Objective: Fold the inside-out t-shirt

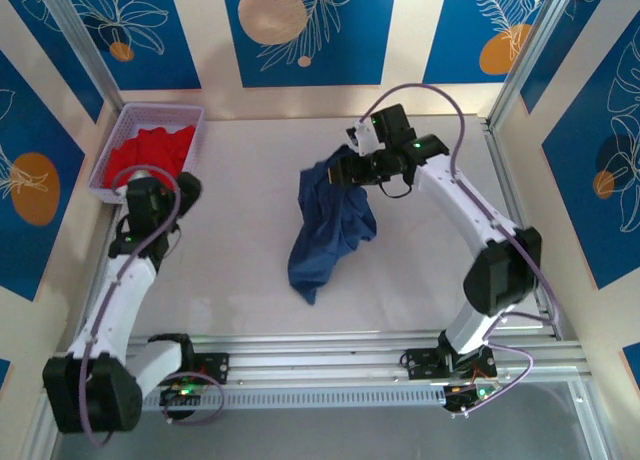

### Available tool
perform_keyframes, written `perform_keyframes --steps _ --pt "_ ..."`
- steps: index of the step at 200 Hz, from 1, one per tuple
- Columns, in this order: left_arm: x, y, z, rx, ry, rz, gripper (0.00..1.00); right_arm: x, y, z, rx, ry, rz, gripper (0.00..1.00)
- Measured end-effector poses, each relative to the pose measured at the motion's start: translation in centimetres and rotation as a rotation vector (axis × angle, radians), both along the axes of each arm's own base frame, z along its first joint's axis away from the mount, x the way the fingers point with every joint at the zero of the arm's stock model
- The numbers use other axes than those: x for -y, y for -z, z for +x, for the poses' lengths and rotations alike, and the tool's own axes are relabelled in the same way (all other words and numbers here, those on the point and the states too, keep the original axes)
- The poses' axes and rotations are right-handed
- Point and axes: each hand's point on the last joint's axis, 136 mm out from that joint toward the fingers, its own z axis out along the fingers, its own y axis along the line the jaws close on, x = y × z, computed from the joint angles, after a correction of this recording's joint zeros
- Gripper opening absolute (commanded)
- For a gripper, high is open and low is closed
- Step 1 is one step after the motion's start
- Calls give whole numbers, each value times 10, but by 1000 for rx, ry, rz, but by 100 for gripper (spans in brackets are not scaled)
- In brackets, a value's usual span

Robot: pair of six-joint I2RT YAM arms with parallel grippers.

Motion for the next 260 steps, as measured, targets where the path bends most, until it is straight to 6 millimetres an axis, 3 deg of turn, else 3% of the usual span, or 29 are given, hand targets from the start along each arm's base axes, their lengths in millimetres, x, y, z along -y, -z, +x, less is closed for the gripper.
perform_keyframes --steps 23,38,67,84,105,126,137,154,166,177,193,205,218,223,224,225,226,228,229,234,235,236,241,244,245,247,248,251,260 --pt "79 22 -25 -22 322 9 99 35 75 -16 -152 81 -119 79" --pt "120 49 -46 -86 497 32 97 50 92 -38 -201 109 -156 81" --pt "182 99 -92 -212 796 124 92 61 68 -60 -145 127 -149 81" --pt "202 123 -108 -267 908 180 88 62 59 -64 -112 139 -129 80" --pt "219 154 -121 -354 1007 247 74 68 77 -68 -149 161 -158 80" --pt "239 175 -121 -405 1071 292 52 74 103 -68 -209 188 -203 79" --pt "244 181 -121 -414 1091 305 40 77 114 -69 -234 200 -223 71" --pt "250 187 -119 -420 1106 318 17 79 128 -62 -250 214 -234 31" --pt "250 186 -117 -413 1105 325 6 79 135 -56 -251 218 -231 7" --pt "251 181 -114 -399 1095 328 0 79 138 -51 -246 222 -222 0" --pt "250 156 -103 -333 1067 343 0 78 125 -43 -201 221 -207 0" --pt "249 118 -93 -234 1034 341 0 76 91 -34 -106 214 -174 0" --pt "249 45 -80 -40 989 320 0 73 32 -24 50 212 -114 0" --pt "248 31 -79 -4 981 312 0 72 0 -22 131 214 -80 0" --pt "248 16 -76 37 970 311 0 72 -11 -21 159 214 -68 0" --pt "248 16 -76 37 970 311 0 72 -11 -21 159 214 -68 0" --pt "246 -4 -75 86 957 304 0 72 -17 -21 177 212 -64 0" --pt "246 -17 -75 118 950 298 0 72 -17 -21 177 212 -64 0" --pt "245 -23 -75 133 948 296 0 71 -37 -21 222 214 -43 0" --pt "243 -51 -73 200 929 289 0 71 -52 -19 263 214 -28 0" --pt "243 -56 -73 212 925 290 0 72 -78 -21 324 217 -2 0" --pt "242 -68 -73 238 917 285 0 72 -85 -23 341 217 5 0" --pt "240 -82 -72 274 907 286 0 73 -113 -26 404 216 30 0" --pt "237 -111 -73 340 891 275 0 73 -125 -27 432 217 41 0" --pt "237 -117 -74 354 886 274 0 74 -139 -29 463 217 48 0" --pt "237 -117 -74 354 886 274 0 75 -145 -30 477 218 55 0" --pt "233 -138 -74 401 869 270 0 75 -151 -31 489 218 60 0" --pt "232 -147 -75 421 862 268 0 76 -178 -36 552 217 81 0" --pt "224 -187 -77 512 828 271 0 80 -221 -44 650 220 113 0"
